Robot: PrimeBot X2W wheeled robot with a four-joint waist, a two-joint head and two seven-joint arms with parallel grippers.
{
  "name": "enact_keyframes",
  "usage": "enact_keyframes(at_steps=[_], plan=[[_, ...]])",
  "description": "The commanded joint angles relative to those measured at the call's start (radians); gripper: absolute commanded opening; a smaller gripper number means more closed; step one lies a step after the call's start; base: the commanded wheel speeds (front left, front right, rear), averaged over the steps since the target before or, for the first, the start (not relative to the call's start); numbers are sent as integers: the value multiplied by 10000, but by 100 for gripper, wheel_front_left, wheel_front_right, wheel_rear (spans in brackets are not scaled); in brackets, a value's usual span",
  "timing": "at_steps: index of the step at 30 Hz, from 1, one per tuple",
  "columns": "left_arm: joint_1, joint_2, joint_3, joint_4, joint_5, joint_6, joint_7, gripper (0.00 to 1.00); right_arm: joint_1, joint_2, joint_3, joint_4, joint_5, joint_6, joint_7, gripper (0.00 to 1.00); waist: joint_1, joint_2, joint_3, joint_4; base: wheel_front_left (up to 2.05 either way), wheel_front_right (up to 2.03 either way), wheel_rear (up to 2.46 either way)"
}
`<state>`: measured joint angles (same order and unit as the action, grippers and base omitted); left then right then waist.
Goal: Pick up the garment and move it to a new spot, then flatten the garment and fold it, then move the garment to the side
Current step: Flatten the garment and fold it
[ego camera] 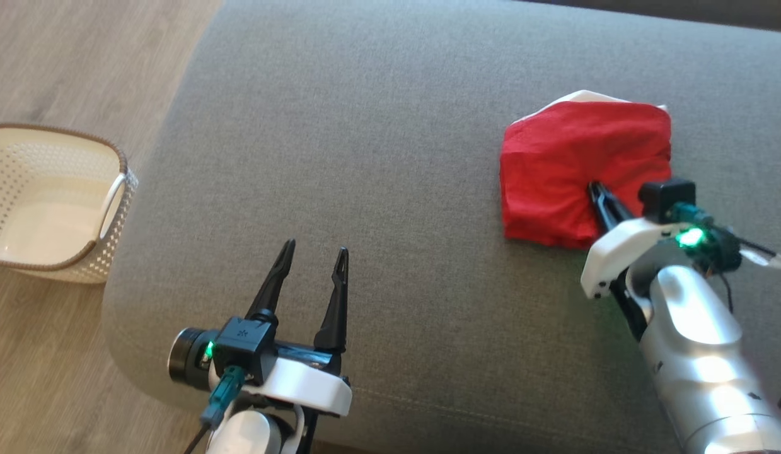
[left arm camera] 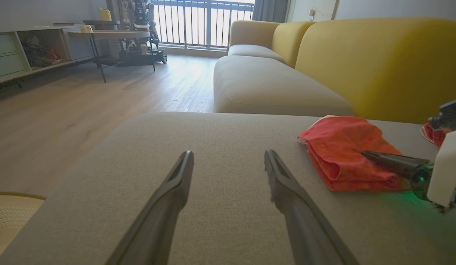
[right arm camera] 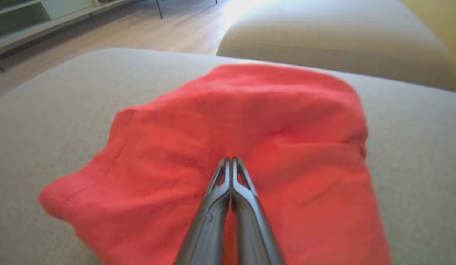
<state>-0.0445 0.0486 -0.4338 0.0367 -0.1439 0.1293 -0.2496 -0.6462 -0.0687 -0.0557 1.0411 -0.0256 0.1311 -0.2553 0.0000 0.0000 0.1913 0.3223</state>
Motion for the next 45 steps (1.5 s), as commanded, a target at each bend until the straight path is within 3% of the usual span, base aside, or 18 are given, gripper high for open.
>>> enact_keyframes(at_steps=[1,7,12,18,23,29,34,35,36,37,40,41,45], plan=[[-194,16,326,-298,-70,65,-122,100,-342,179,121,-751,-130,-4,-64,0,0,0,-149,-64,0,0,0],[-128,16,231,-355,-121,101,-122,100,-525,182,442,-1558,157,-4,-64,0,0,0,-217,-5,0,0,0],[-253,16,20,-381,-215,93,-122,100,-1048,183,455,-791,124,-4,-64,0,0,0,21,344,0,0,0],[-423,16,-82,-361,-233,93,-122,100,-1837,172,-921,397,-1532,-4,-51,0,0,0,359,669,0,0,0],[-488,16,-155,-319,-303,123,-122,100,-2100,178,-1753,1479,-2314,-4,592,0,0,0,430,739,0,0,0],[-573,16,-93,-231,-299,162,-122,100,-2425,182,-1291,2233,-1733,-4,387,0,0,0,330,491,0,0,0],[-422,16,189,-258,-213,243,-122,100,-2609,183,-167,1844,-480,-4,-47,0,0,0,-10,-47,0,0,0],[-368,16,270,-276,-211,257,-122,100,-2522,184,199,1370,7,-4,-54,5,0,0,-77,-177,0,0,0],[-306,16,368,-286,-242,265,-122,100,-2329,184,620,818,505,-4,-57,44,0,0,-168,-341,0,0,0],[-242,16,465,-305,-306,254,-122,100,-2068,184,983,268,942,-4,-58,96,0,0,-243,-502,0,0,0],[-62,16,847,-360,-499,245,-122,100,-1140,184,1763,-1280,2267,-4,-61,100,0,0,-542,-1033,0,0,0],[66,16,1195,-365,-623,275,-122,100,-495,184,1989,-2385,2361,-4,-62,100,0,0,-699,-1374,0,0,0],[246,16,1838,-566,-848,385,-122,100,1157,148,2324,-4340,2491,-4,-63,100,0,0,-957,-1803,0,0,0]])
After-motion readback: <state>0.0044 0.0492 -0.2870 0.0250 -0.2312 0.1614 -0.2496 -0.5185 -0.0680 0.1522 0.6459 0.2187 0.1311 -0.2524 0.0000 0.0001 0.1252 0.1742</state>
